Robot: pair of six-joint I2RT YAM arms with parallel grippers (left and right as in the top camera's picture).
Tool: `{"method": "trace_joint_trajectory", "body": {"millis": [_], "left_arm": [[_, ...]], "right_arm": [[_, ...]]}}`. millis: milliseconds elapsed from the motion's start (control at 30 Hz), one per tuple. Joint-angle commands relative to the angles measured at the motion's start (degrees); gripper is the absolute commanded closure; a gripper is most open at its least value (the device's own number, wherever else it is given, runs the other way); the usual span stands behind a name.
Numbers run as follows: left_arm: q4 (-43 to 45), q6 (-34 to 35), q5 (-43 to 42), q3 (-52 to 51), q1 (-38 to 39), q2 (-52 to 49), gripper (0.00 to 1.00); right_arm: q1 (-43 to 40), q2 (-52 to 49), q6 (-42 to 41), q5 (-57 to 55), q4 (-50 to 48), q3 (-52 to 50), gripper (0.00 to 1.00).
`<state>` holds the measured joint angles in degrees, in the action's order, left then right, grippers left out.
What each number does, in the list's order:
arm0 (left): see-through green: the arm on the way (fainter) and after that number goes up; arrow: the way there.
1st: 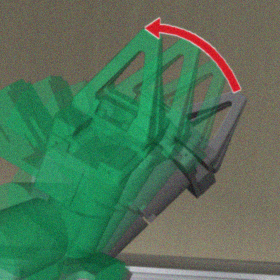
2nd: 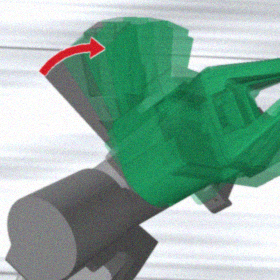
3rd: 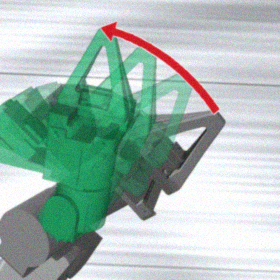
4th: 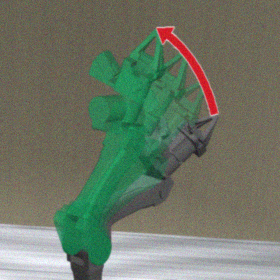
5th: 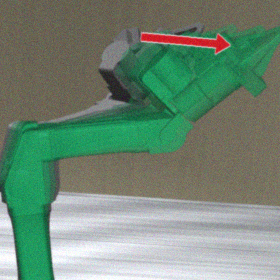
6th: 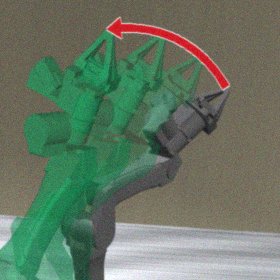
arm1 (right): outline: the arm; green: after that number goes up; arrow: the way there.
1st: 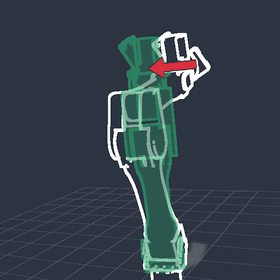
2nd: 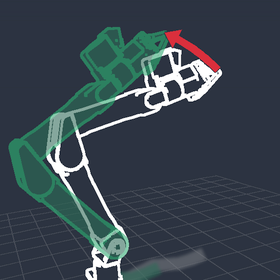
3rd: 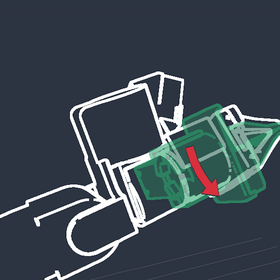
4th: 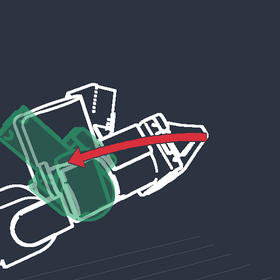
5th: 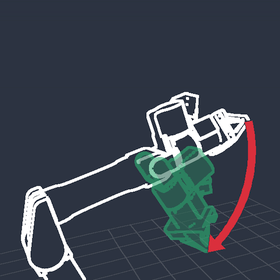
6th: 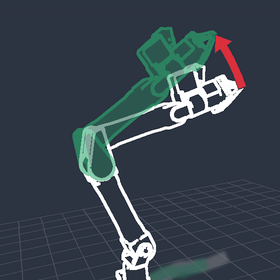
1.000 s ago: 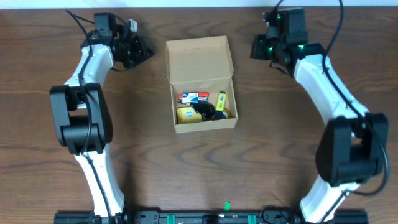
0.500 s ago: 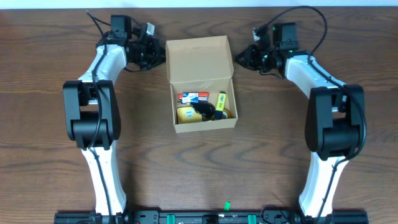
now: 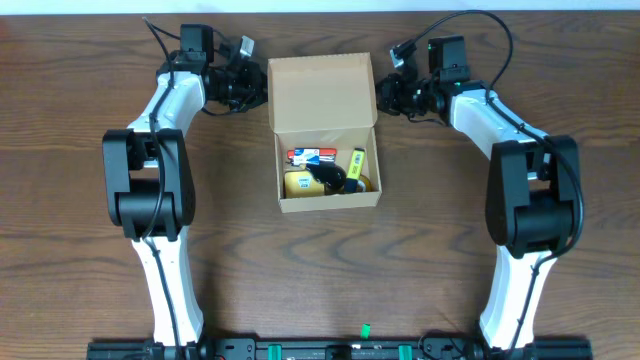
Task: Pack container
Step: 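Bring both grippers to the box lid's back edge, then fold the lid forward over the box with both grippers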
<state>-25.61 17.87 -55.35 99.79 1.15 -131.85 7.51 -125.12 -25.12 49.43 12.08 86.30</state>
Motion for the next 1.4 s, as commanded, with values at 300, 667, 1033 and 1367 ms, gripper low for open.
{"method": "trace_joint_trajectory", "body": {"millis": [300, 667, 1033, 1367], "left_arm": [[-2.38, -7.32, -1.27, 1.27, 0.28, 10.88, 0.94], [-12.46, -18.60, -1.18, 1.27, 0.39, 17.42, 0.94], [-32.85, -31.30, 11.85, 1.25, 0.44, 23.67, 0.94], [-43.67, -33.18, 18.27, 1.25, 0.46, 24.79, 0.94]], "right_arm": [[-2.23, 4.09, 2.56, 12.13, -4.98, 0.70, 0.99], [-1.29, 13.92, 16.06, 11.10, 7.67, 0.70, 0.99], [5.14, 17.99, 30.97, -8.13, 34.99, 0.70, 0.98], [9.42, 20.37, 34.01, -19.87, 46.51, 0.70, 0.98]]}}
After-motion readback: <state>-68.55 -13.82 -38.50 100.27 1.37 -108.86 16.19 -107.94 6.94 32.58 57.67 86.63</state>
